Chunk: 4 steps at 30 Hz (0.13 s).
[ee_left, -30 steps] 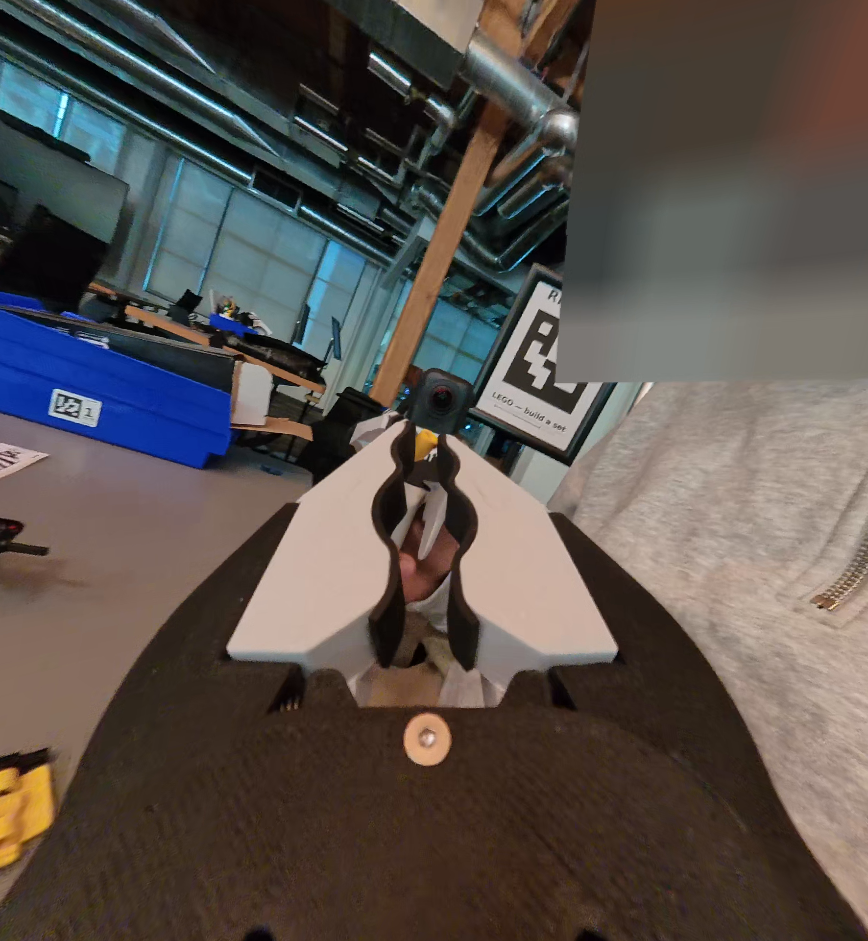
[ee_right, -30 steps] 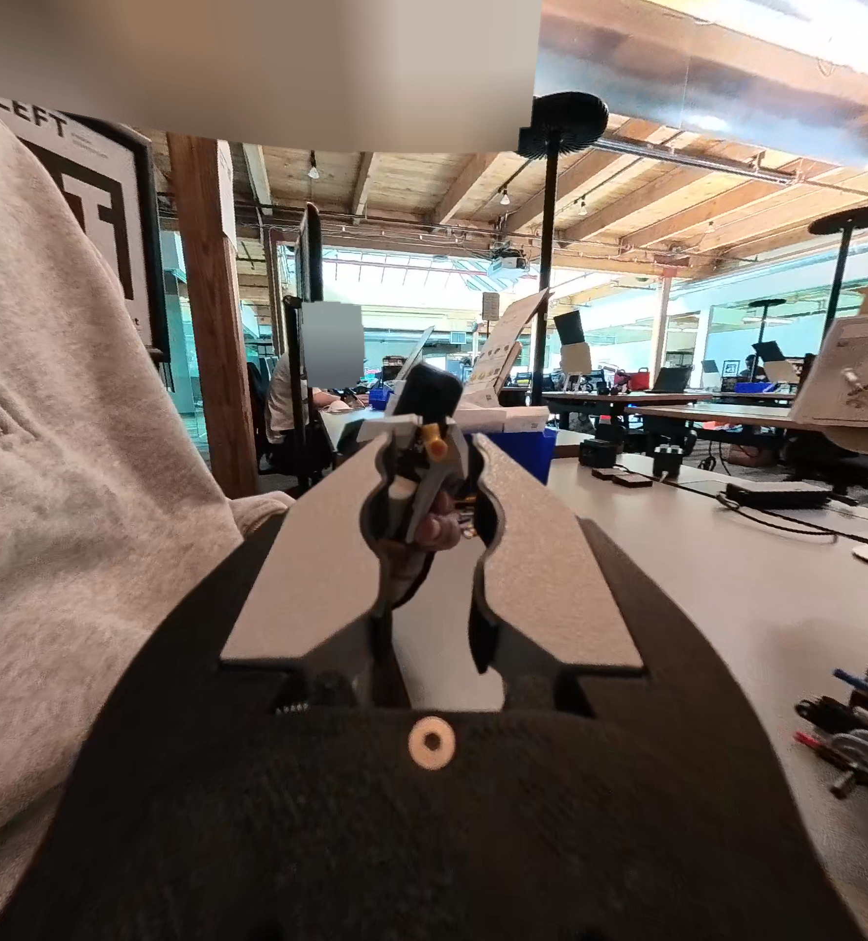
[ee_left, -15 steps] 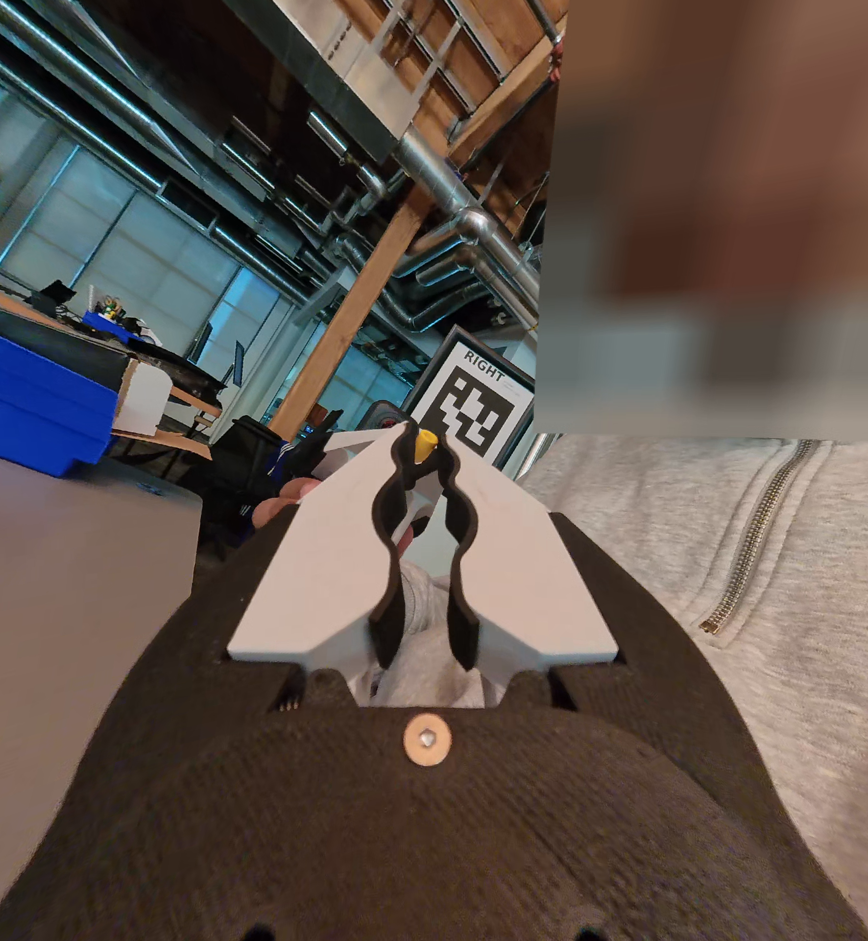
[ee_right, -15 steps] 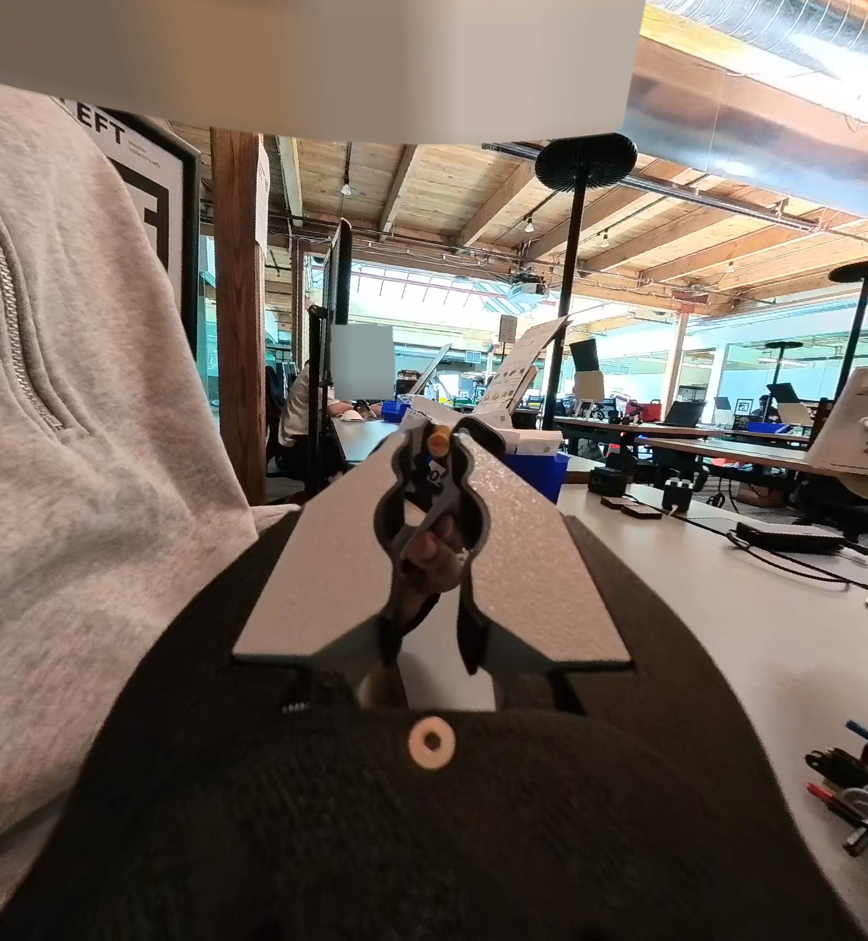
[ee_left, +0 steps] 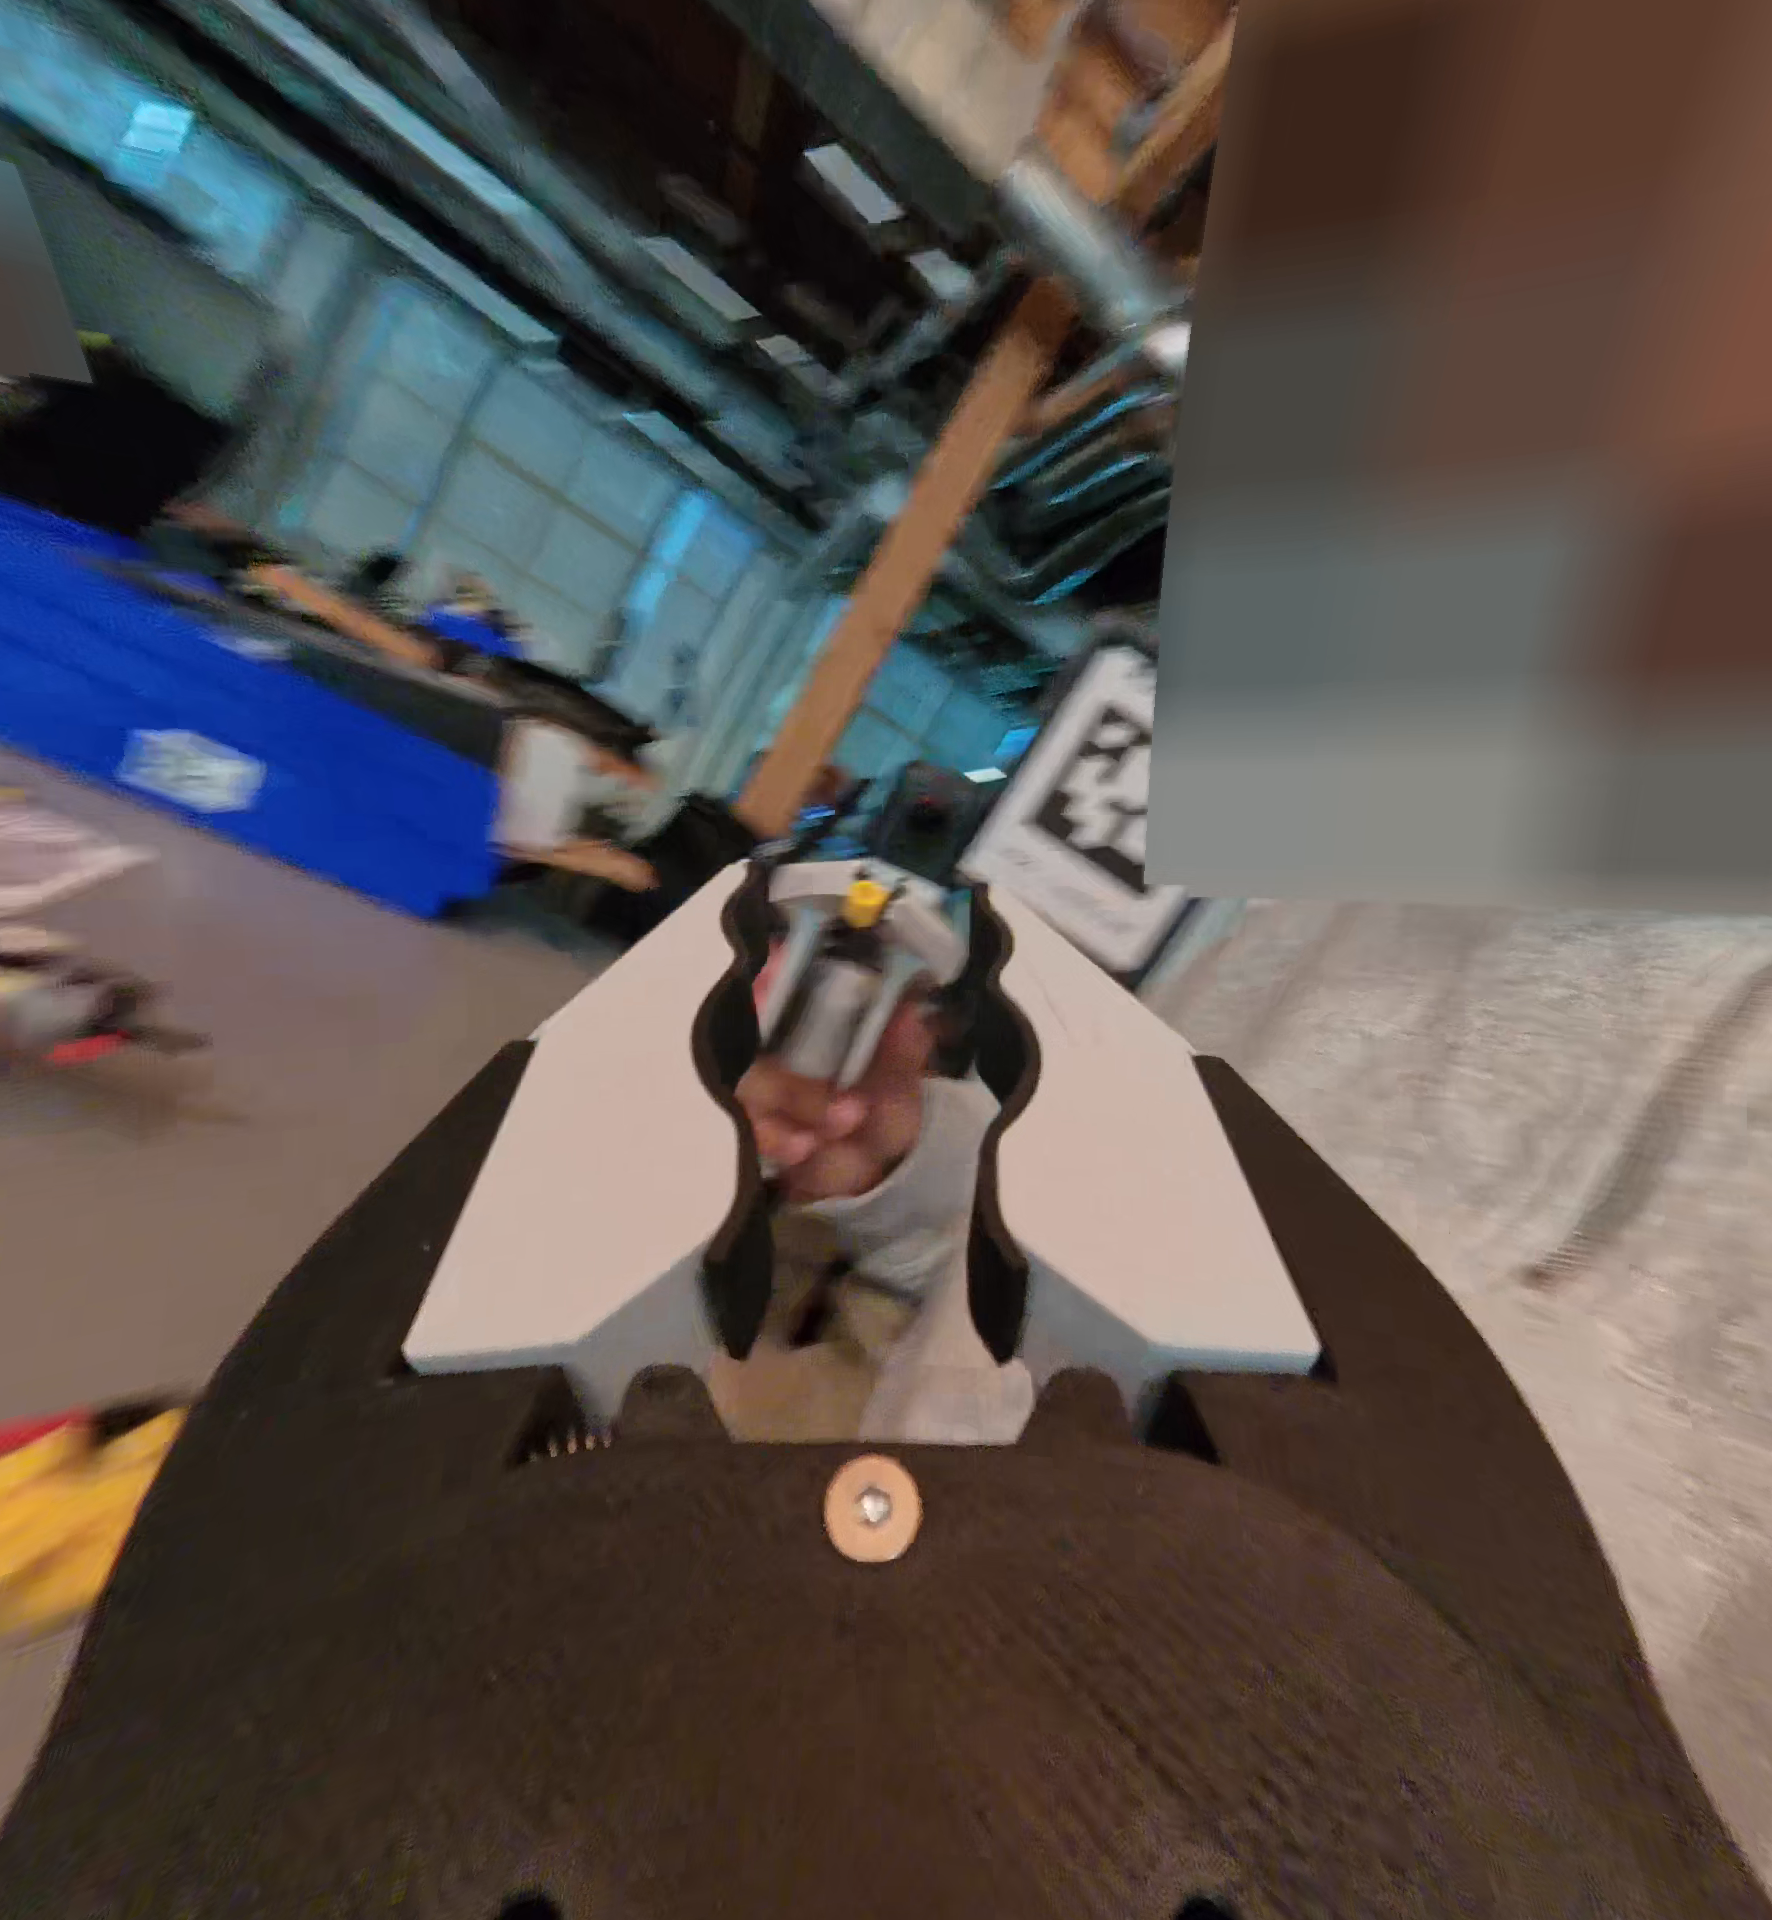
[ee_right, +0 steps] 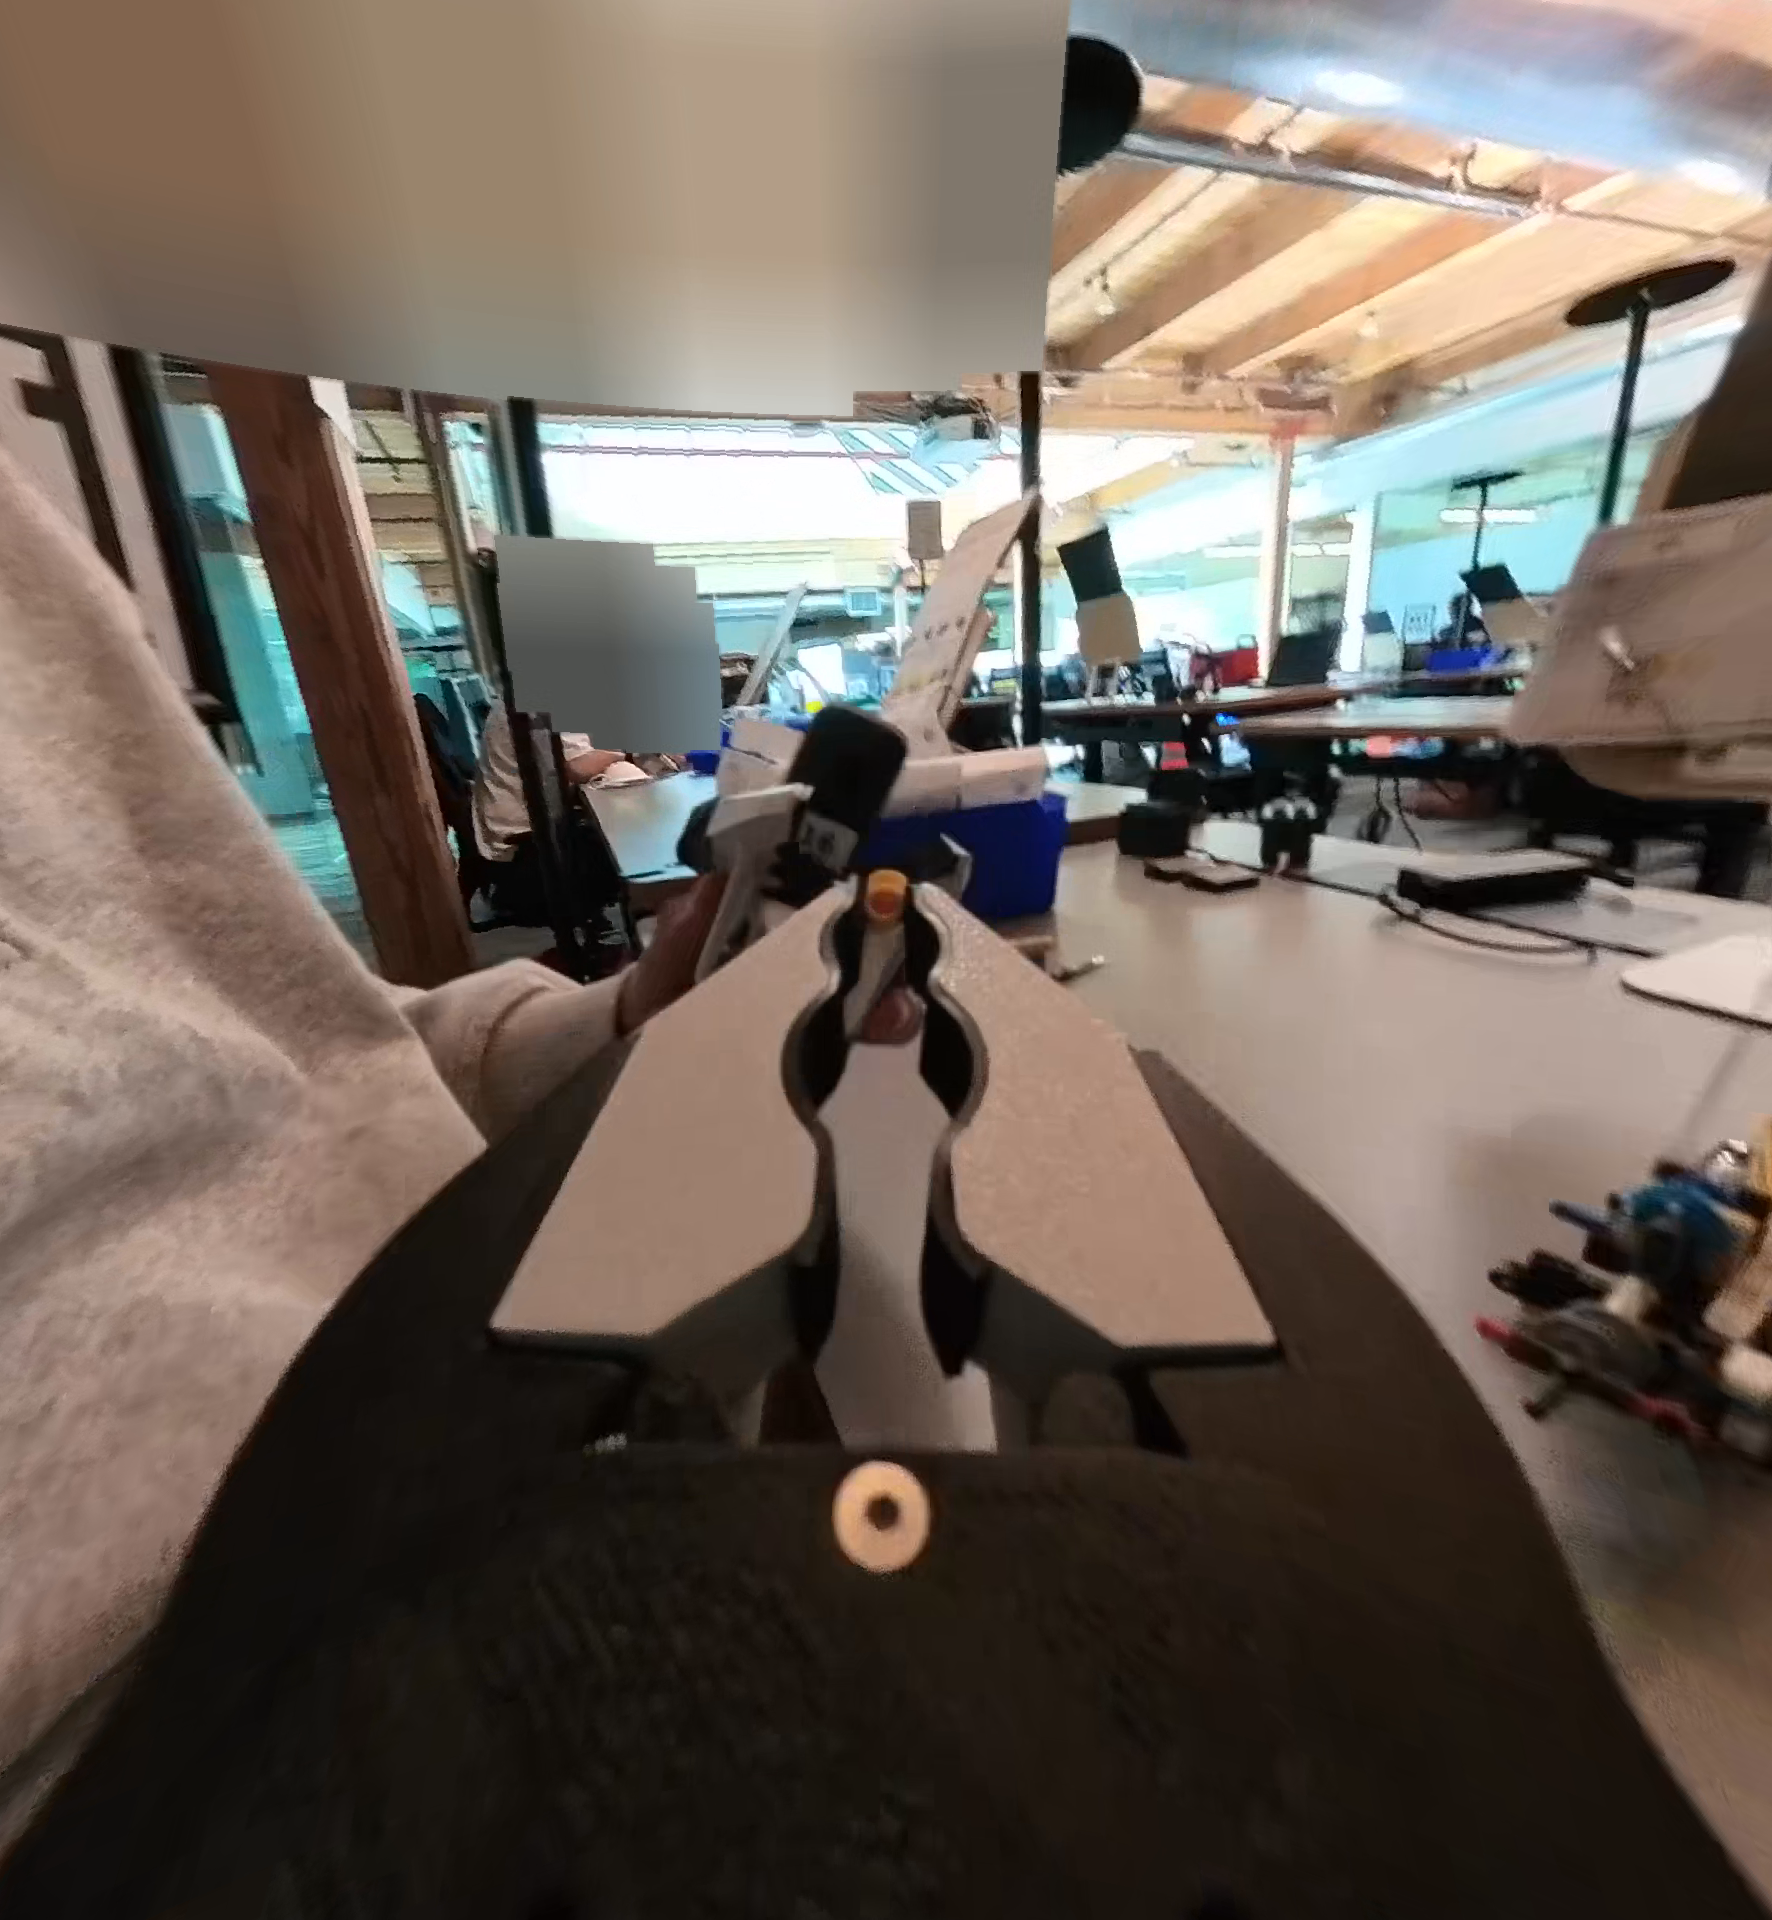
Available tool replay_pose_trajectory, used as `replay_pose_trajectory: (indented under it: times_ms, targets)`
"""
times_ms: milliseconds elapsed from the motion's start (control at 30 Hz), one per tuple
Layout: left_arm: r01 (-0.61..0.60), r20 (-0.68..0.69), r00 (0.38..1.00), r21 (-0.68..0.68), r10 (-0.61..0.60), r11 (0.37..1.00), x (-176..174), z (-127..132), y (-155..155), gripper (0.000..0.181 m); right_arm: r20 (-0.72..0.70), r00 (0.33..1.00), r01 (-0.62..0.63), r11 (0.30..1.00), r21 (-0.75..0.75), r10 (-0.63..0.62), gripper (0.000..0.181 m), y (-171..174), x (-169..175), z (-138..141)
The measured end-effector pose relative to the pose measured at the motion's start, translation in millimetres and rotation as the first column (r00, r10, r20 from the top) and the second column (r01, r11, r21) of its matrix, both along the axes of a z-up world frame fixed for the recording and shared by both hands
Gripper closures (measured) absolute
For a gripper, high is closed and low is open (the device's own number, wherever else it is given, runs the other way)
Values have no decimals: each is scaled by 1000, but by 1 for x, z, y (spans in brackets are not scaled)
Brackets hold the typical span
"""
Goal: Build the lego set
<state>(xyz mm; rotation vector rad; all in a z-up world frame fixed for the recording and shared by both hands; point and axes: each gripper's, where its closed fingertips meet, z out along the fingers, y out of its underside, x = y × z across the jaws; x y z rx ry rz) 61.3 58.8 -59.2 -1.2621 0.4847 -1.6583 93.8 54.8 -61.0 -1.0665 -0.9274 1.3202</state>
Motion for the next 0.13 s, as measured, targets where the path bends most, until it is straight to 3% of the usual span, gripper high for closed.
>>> replay_pose_trajectory:
  times_ms: [67,133]
  targets:
    - [-195,-220,957,-6,189,981,-22,-27,29,143,87,995,53,995,-81,-46,175,18,2,-15]
    - [-334,-478,824,20,302,942,-39,-67,50,143,180,981,102,983,-153,-74,175,34,3,-34]
